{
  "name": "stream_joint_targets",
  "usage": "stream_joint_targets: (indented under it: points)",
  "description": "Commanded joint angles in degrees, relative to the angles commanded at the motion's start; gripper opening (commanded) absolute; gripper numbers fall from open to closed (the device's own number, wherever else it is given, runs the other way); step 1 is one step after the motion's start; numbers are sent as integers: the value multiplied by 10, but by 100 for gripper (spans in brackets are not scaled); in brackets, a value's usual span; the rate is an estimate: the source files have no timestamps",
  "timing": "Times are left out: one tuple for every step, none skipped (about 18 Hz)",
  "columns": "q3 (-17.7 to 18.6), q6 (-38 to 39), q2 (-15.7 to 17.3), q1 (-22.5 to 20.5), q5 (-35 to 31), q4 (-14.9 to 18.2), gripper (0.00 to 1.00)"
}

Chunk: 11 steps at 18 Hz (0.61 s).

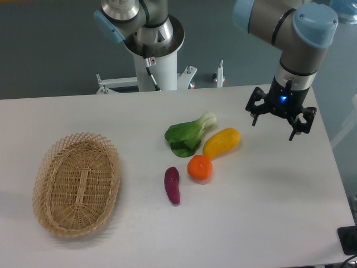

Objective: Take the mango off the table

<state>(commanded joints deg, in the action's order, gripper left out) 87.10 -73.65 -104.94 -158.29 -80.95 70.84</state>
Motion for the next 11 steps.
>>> stream_joint_targets:
  points:
    - [1,0,0,1,0,-1,100]
    - [5,0,0,1,0,-2,100]
    - [7,0,0,1,0,-1,100]
    - [7,0,0,2,0,0,100]
    - [8,0,0,2,1,-1,100]
    - [9,1,2,2,1,-1,100]
    - [9,2,2,2,2,-1,100]
    - [9,3,2,2,2,-1,100]
    - [10,7,2,3,2,-1,100]
    - [11,9,2,3,2,-1,100]
    - [19,9,3,3,3,-3,100]
